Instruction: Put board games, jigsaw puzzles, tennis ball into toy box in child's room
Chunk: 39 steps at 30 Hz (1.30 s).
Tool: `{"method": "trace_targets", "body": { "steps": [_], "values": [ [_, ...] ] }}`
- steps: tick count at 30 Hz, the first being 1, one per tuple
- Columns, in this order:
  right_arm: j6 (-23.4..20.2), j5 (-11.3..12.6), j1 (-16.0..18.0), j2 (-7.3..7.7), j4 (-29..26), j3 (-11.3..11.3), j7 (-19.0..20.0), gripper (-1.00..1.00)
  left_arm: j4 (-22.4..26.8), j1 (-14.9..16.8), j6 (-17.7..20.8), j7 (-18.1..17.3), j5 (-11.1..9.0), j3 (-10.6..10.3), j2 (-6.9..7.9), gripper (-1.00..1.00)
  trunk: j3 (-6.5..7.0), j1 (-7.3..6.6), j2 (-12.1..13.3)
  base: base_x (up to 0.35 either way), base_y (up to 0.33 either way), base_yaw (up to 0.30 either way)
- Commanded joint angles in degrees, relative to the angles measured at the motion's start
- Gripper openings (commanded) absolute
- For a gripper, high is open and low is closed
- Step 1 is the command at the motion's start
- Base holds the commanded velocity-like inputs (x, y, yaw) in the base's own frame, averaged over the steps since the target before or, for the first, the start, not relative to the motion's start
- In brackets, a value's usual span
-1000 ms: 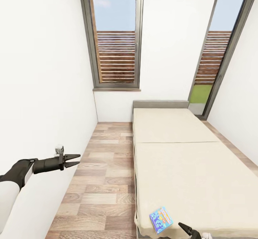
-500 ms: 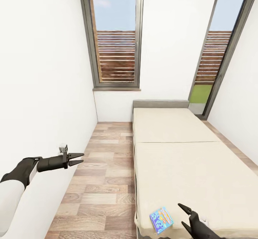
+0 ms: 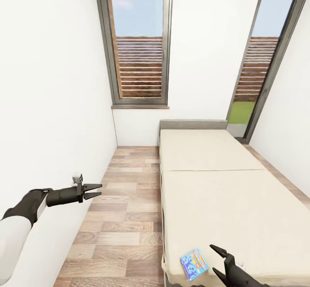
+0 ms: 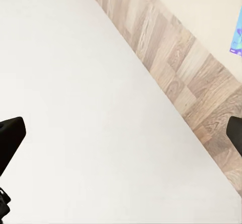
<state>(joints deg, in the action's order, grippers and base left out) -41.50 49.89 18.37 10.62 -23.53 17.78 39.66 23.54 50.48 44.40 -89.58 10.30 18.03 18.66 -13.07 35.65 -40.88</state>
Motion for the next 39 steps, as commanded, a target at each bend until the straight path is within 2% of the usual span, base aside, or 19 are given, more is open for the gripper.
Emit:
{"method": "trace_targets", "body": {
  "steps": [1, 4, 11, 20, 22, 26, 28, 31, 39],
  "values": [
    [-0.6, 0.0, 0.1, -0.04, 0.0, 0.3, 0.1, 1.00, 0.0, 0.1, 0.6, -0.4, 0.6, 0.3, -0.07, 1.00, -0.27, 0.24, -0.5, 0.000, 0.000, 0.000],
    [-0.8, 0.3, 0.1, -0.06, 0.0, 0.9, 0.1, 1.00, 0.0, 0.1, 0.6, -0.4, 0.6, 0.1, -0.38, 1.00, -0.81, 0.90, -1.7, 0.000, 0.000, 0.000],
    [-0.9, 0.5, 0.0, -0.08, 0.0, 1.7, 0.5, 1.00, 0.0, 0.1, 0.6, -0.4, 0.7, -2.0, -0.71, 1.00, -2.07, 2.44, -4.5, 0.000, 0.000, 0.000],
    [-0.9, 0.4, 0.0, 0.46, 0.0, 2.1, 0.4, 1.00, 0.0, 0.1, 0.6, -0.4, 0.7, -2.3, -0.73, 1.00, -3.68, 4.41, -8.1, 0.000, 0.000, 0.000],
    [-0.8, 0.4, 0.0, 0.59, 0.1, 2.7, 0.4, 1.00, 0.0, 0.1, 0.6, -0.4, 0.7, -2.3, -0.73, 1.00, -4.04, 4.85, -8.9, 0.000, 0.000, 0.000],
    [-0.6, 0.3, 0.0, 0.17, 0.1, 6.9, 0.2, 1.00, 0.0, 0.1, 0.6, -0.4, 0.7, -2.3, -0.90, 1.00, -4.76, 5.73, -10.5, 0.000, 0.000, 0.000],
    [-0.5, 0.3, 0.0, 0.06, 0.2, 7.9, 0.0, 1.00, 0.0, 0.1, 0.6, -0.4, 0.7, -2.3, -0.94, 1.00, -5.12, 6.17, -11.3, 0.000, 0.000, 0.000],
    [-0.1, 0.2, 0.0, -0.03, 1.2, 8.6, -1.1, 1.00, 0.0, 0.1, 0.6, -0.4, 0.7, -2.3, -1.01, 1.00, -5.66, 6.83, -12.5, 0.000, 0.000, 0.000],
    [5.6, 0.5, 0.0, -0.67, 3.3, 8.9, -10.0, 1.00, 0.0, 0.1, 0.5, -0.4, 0.7, -2.3, -1.08, 1.00, -7.09, 8.59, -15.7, 0.000, 0.000, 0.000]
  ]
}}
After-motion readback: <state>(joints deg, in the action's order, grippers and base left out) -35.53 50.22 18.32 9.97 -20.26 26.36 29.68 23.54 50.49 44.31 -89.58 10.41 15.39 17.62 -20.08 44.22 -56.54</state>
